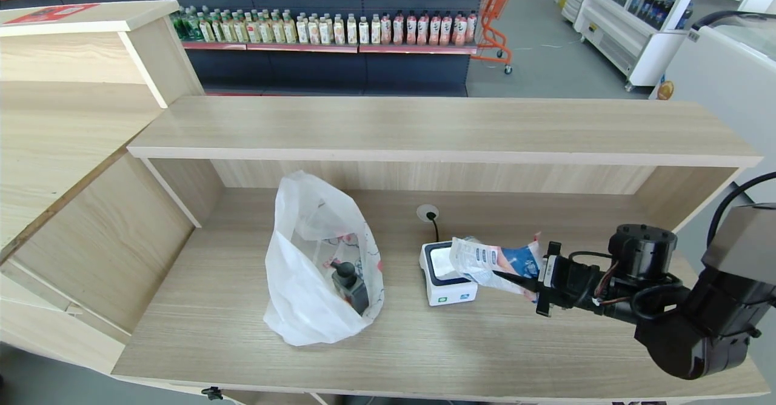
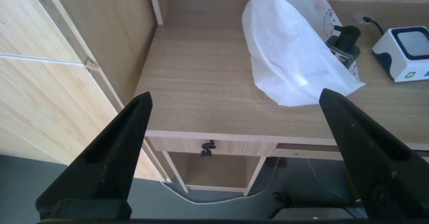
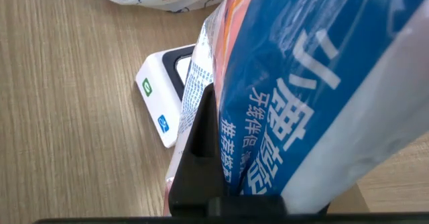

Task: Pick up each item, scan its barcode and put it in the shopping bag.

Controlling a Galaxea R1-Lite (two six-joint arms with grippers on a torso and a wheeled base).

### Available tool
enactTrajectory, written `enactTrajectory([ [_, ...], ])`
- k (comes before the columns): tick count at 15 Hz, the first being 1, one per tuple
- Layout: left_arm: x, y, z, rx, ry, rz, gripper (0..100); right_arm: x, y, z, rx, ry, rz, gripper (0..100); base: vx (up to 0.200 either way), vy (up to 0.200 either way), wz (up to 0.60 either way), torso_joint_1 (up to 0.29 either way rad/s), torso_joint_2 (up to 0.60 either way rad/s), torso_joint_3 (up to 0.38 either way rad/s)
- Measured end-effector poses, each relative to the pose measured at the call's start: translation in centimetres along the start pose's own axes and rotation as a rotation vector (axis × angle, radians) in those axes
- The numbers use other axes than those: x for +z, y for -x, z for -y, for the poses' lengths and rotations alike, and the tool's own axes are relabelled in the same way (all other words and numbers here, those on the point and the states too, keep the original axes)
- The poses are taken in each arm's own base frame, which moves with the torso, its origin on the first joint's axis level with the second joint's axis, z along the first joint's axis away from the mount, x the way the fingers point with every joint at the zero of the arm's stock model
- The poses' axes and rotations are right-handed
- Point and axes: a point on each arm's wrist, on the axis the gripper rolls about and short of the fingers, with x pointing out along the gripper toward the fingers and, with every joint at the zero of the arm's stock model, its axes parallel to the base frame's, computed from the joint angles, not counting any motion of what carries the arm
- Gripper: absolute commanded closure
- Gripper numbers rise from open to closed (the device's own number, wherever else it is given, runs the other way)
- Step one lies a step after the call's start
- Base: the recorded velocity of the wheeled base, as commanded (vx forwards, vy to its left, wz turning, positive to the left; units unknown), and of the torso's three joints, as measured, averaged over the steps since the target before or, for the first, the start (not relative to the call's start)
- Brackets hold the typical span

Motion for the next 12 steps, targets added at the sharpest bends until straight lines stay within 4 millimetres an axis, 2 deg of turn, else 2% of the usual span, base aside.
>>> enactTrajectory([
  [4,0.0,0.0,0.0,0.000,0.000,0.000,0,-0.8,-0.6,0.3,-0.086,-0.139,-0.044,100,0.000,0.000,0.00,0.000,0.00,0.000],
  [7,0.0,0.0,0.0,0.000,0.000,0.000,0,-0.9,-0.7,0.6,-0.119,-0.168,-0.065,100,0.000,0.000,0.00,0.000,0.00,0.000],
  [12,0.0,0.0,0.0,0.000,0.000,0.000,0,0.0,-1.6,-0.2,-0.079,-0.163,-0.036,100,0.000,0.000,0.00,0.000,0.00,0.000],
])
